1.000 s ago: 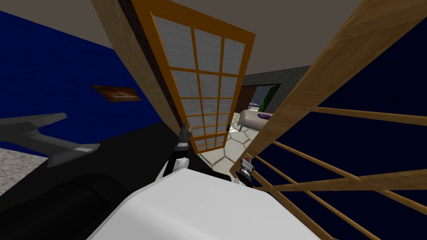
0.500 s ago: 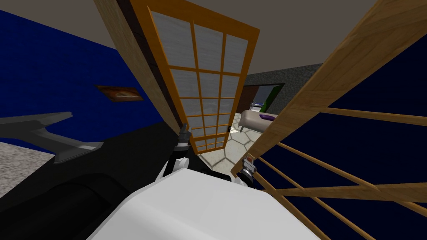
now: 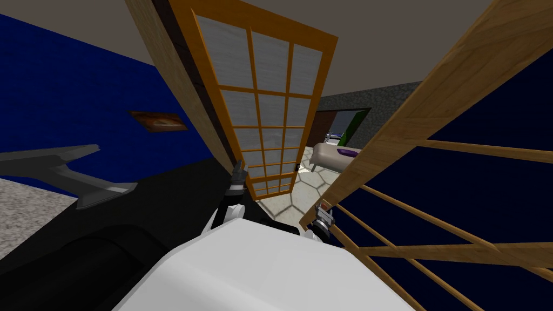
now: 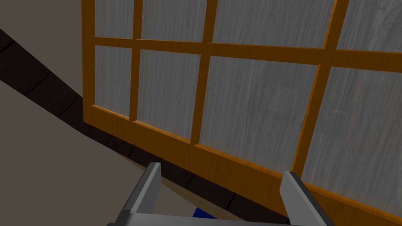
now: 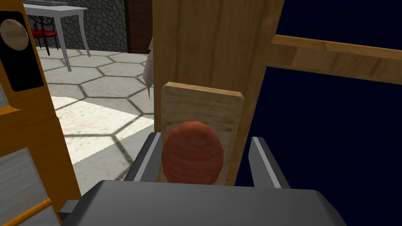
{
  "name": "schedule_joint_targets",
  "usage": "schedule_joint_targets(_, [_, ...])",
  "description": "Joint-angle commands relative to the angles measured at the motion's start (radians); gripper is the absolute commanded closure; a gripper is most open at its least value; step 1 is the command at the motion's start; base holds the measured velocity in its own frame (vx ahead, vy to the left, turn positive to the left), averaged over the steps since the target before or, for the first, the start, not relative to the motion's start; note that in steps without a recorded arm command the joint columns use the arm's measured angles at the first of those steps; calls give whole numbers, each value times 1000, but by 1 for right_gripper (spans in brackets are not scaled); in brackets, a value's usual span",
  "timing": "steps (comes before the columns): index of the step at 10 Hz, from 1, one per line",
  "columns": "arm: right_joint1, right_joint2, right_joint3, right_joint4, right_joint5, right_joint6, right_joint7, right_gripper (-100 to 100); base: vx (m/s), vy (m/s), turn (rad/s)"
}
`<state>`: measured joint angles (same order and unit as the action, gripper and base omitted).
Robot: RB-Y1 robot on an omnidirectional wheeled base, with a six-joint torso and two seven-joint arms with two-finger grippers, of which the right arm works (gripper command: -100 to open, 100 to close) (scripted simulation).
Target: Push the door open
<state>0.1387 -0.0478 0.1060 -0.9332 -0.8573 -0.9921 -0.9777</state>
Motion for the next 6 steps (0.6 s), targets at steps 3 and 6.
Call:
schedule_joint_targets(3, [-15, -1, -71, 13, -14, -26, 7, 100, 65, -36, 45])
schedule_joint_targets(6, [-33, 14, -135, 28, -27, -33, 15, 100, 92, -42, 82])
